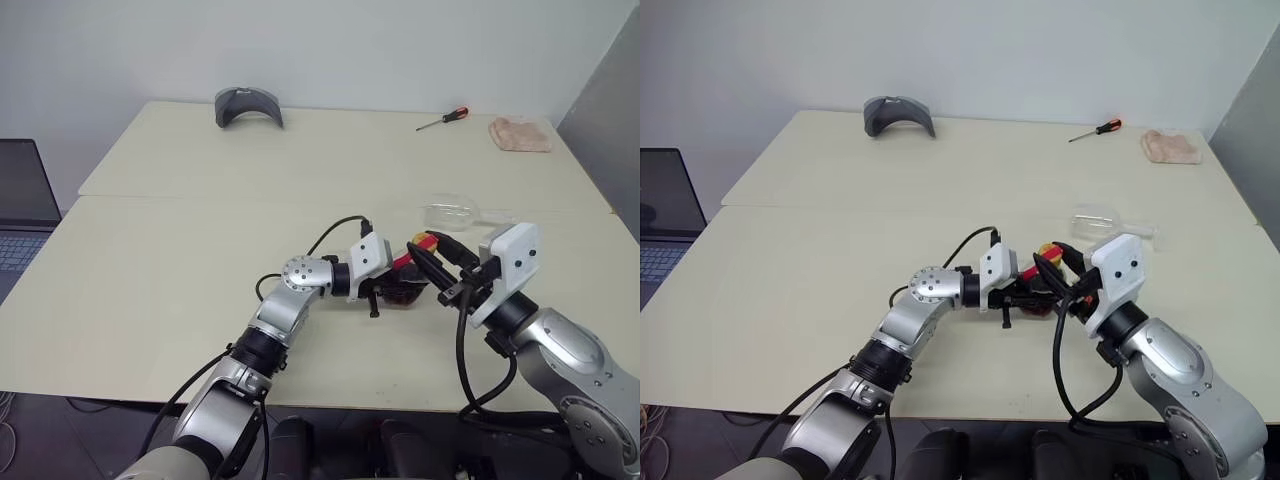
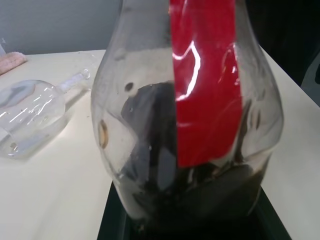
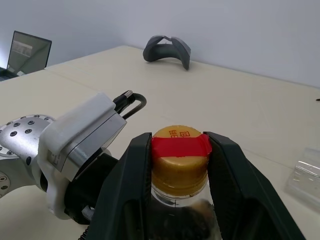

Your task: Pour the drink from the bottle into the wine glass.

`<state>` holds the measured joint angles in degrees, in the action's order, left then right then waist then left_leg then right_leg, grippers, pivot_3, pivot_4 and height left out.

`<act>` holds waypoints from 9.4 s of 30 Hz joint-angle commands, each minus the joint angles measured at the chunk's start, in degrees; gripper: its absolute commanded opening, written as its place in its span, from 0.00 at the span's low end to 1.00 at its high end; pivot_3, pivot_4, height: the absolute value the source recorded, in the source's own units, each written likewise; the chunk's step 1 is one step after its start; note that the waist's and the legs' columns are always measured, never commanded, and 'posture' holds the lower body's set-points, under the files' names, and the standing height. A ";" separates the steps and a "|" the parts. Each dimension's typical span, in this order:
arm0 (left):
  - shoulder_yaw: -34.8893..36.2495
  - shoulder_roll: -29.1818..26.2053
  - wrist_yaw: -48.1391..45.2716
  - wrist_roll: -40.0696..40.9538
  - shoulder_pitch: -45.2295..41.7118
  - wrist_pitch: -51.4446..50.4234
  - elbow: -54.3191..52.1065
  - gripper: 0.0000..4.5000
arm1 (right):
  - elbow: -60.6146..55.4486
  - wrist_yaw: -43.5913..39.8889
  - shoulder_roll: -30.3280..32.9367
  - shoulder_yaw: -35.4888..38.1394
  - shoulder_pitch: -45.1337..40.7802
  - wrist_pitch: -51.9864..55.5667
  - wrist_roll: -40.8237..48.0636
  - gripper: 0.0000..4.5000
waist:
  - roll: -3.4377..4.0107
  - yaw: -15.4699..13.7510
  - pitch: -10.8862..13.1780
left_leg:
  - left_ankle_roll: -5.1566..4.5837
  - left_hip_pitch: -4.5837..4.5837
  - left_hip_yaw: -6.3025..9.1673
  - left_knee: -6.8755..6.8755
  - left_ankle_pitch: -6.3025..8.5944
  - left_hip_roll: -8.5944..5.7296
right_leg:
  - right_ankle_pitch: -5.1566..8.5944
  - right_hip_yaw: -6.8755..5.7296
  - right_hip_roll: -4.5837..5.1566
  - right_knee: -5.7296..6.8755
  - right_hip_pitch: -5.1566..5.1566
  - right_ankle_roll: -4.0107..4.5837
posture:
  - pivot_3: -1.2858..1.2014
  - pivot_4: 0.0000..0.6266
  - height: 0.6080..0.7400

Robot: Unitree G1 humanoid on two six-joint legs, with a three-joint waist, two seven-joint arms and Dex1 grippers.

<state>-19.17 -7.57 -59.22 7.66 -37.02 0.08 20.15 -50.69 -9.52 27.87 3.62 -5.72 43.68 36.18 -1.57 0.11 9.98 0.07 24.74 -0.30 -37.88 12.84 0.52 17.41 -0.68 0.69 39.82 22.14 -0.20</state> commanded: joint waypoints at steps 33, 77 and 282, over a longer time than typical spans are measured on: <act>-0.06 1.30 -0.47 0.26 -1.05 -0.06 -3.12 0.18 | 0.93 -6.07 5.88 3.49 -7.61 0.44 5.11 1.00 | 0.04 0.01 0.00 | -0.02 -0.02 0.01 -0.04 0.00 0.04 | -0.03 0.02 -0.03 0.07 0.00 0.05 | 0.52 0.24 1.00; 0.08 1.57 -1.18 -0.11 -1.03 0.30 -2.80 0.18 | 6.24 -8.73 10.76 12.38 1.85 -3.82 5.22 1.00 | 0.04 -0.19 0.00 | -0.02 0.03 0.00 -0.02 0.01 0.04 | -0.02 0.04 -0.15 -0.05 -0.01 0.04 | 0.52 0.24 1.00; 26.89 -12.64 43.92 -4.95 -11.82 14.66 32.46 0.17 | 22.17 -37.31 13.94 -13.35 -20.03 -13.03 -10.78 1.00 | -0.14 -0.40 0.10 | -0.01 0.04 0.01 -0.07 0.00 -0.01 | -0.04 -0.08 0.11 0.03 0.03 0.05 | 0.52 0.24 1.00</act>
<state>7.10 -19.54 -16.32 3.03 -47.11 12.41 53.42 -28.04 -46.03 42.14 -10.03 -24.19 32.37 26.08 -1.70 -0.28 10.08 0.06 24.78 -0.28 -37.95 12.84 0.52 17.36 -0.76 0.80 39.87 22.19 -0.15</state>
